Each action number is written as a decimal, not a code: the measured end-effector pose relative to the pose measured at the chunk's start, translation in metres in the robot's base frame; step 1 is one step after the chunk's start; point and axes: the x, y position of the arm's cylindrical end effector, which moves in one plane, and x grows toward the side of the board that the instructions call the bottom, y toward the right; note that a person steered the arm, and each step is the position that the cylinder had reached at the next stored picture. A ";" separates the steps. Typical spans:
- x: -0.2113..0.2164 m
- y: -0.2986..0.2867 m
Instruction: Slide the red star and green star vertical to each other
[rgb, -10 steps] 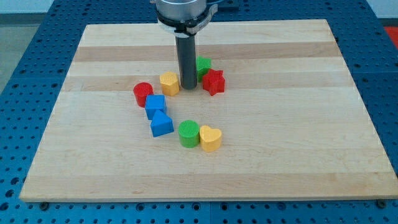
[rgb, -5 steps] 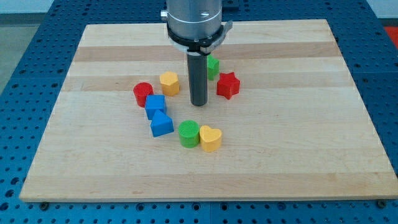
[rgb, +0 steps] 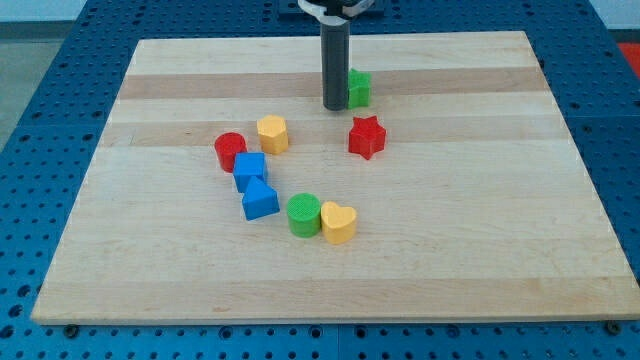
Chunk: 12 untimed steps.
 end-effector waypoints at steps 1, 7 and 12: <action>0.002 0.001; 0.092 0.030; 0.102 0.080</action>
